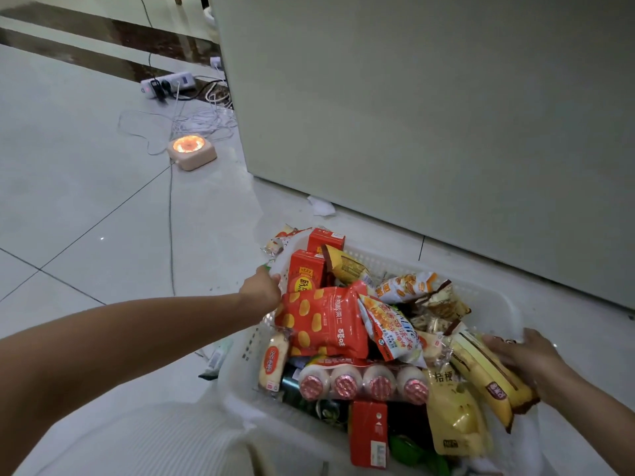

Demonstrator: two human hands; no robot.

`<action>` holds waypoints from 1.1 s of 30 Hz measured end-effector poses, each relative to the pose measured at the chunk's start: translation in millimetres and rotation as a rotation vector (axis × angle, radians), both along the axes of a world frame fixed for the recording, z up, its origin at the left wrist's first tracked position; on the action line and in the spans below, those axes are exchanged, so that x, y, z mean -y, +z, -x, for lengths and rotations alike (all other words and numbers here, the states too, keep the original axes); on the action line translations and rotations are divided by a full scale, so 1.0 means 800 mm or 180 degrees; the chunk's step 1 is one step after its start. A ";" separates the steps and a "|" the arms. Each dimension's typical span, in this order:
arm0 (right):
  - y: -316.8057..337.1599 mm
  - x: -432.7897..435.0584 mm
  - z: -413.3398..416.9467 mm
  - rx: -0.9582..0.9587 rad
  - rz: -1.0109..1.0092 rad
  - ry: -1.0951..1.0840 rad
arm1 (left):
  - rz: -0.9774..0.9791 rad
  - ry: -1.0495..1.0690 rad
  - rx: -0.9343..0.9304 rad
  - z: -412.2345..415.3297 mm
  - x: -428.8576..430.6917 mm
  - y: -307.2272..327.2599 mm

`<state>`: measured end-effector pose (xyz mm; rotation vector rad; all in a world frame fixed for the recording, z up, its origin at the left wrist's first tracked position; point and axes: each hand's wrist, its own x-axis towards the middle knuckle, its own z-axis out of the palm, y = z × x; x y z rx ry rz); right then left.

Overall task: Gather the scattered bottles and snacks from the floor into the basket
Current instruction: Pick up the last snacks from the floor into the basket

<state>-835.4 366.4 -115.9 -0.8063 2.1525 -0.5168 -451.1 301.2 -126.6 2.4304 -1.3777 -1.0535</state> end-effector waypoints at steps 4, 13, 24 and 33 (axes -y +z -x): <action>0.028 -0.003 0.038 -0.0144 -0.0044 -0.0105 | -0.0012 -0.0588 0.0103 0.050 0.026 0.004; 0.033 -0.009 0.105 -0.0350 -0.0254 -0.0153 | -0.0094 -0.1192 -0.0171 0.116 0.061 -0.001; 0.090 0.209 -0.023 -0.2842 -0.1009 0.1690 | 0.0653 -0.1204 0.1103 -0.035 0.061 -0.026; 0.020 0.232 -0.378 -0.1639 0.0482 0.3681 | 0.0486 -0.0673 0.1002 -0.114 -0.022 -0.067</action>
